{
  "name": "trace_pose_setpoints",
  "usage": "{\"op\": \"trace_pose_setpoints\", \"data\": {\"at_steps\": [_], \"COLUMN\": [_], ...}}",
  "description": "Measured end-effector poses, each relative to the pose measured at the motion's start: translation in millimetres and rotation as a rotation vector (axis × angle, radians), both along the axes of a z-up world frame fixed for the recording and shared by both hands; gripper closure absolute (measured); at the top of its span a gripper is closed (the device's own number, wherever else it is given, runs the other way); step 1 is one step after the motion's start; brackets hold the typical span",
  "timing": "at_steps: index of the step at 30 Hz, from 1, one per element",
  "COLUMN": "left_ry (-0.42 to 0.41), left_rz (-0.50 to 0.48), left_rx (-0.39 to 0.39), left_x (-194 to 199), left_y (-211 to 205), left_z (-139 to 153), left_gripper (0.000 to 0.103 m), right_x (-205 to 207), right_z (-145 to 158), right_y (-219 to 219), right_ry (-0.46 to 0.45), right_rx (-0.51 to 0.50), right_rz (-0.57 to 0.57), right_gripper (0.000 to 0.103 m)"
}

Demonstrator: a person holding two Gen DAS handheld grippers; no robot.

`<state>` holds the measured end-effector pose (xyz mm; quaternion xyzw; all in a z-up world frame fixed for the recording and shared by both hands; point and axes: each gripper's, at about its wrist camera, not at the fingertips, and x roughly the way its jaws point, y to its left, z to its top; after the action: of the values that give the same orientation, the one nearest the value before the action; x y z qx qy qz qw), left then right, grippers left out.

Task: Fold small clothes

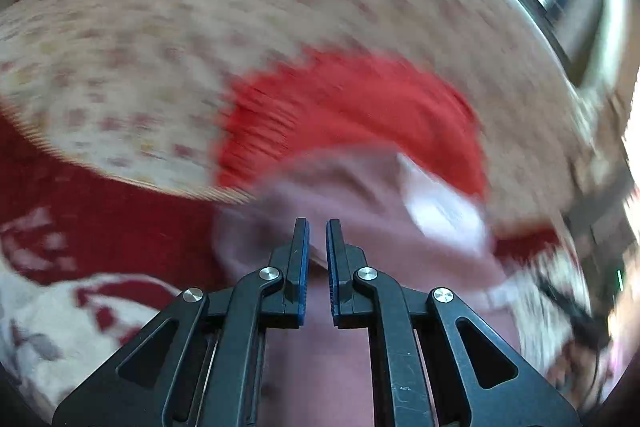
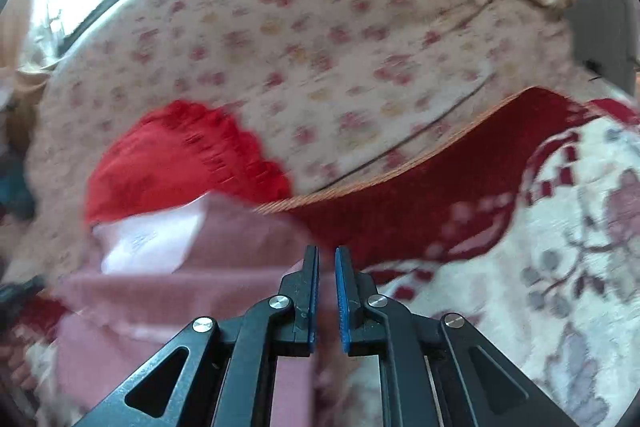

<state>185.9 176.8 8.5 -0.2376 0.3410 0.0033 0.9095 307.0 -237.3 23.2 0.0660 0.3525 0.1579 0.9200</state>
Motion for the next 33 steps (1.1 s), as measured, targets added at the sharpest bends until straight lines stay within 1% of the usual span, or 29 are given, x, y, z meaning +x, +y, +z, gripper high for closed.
{"op": "trace_pose_setpoints", "data": {"at_steps": [1,2,3,4,6,7,8,9,12,14,15,17,19,21,24,26,28,30,32,33], "left_ry": [0.019,0.047,0.072,0.114,0.212,0.238,0.240,0.236,0.205,0.146,0.099,0.023,-0.012,-0.035,-0.030,-0.012,-0.018,-0.027,-0.036,-0.039], "left_rz": [-0.064,-0.098,-0.114,-0.134,-0.150,-0.150,-0.148,-0.143,-0.128,-0.114,-0.109,-0.103,-0.067,-0.034,0.052,0.062,0.077,0.068,0.009,-0.019], "left_rx": [0.022,0.054,0.072,0.088,0.107,0.113,0.116,0.113,0.117,0.121,0.117,0.089,0.069,0.034,-0.002,-0.025,-0.020,-0.026,-0.010,0.007], "left_x": [5,11,15,22,35,40,42,45,53,59,62,73,83,89,87,83,75,64,58,55], "left_y": [-18,-32,-41,-49,-57,-58,-58,-57,-56,-53,-50,-41,-30,-16,9,19,22,17,2,-7], "left_z": [-4,-9,-14,-23,-43,-49,-49,-47,-40,-26,-16,-3,5,5,-4,-8,-6,-2,3,4], "left_gripper": [0.097,0.097,0.097,0.097,0.097,0.097,0.097,0.097,0.097,0.097,0.097,0.097,0.097,0.097,0.097,0.097,0.097,0.097,0.097,0.097], "right_x": [0,0,1,3,13,18,22,28,37,39,41,49,59,69,85,90,90,82,72,59], "right_z": [-8,-15,-21,-30,-48,-55,-60,-64,-58,-49,-42,-32,-30,-28,-22,-19,-14,-8,0,4], "right_y": [13,22,30,43,56,59,62,65,71,72,73,74,74,71,57,48,44,43,52,61], "right_ry": [0.053,0.085,0.099,0.125,0.200,0.224,0.238,0.242,0.215,0.153,0.124,0.083,0.067,0.049,-0.015,-0.021,-0.015,-0.014,0.002,0.011], "right_rx": [-0.010,-0.042,-0.069,-0.113,-0.173,-0.185,-0.197,-0.213,-0.204,-0.171,-0.159,-0.105,-0.067,-0.013,0.087,0.121,0.139,0.131,0.067,0.031], "right_rz": [0.078,0.120,0.138,0.170,0.173,0.169,0.168,0.159,0.151,0.156,0.153,0.144,0.124,0.102,0.030,-0.007,-0.040,-0.028,0.006,0.046], "right_gripper": [0.096,0.096,0.096,0.096,0.096,0.096,0.096,0.096,0.096,0.096,0.096,0.096,0.096,0.096,0.096,0.096,0.096,0.096,0.096,0.096]}}
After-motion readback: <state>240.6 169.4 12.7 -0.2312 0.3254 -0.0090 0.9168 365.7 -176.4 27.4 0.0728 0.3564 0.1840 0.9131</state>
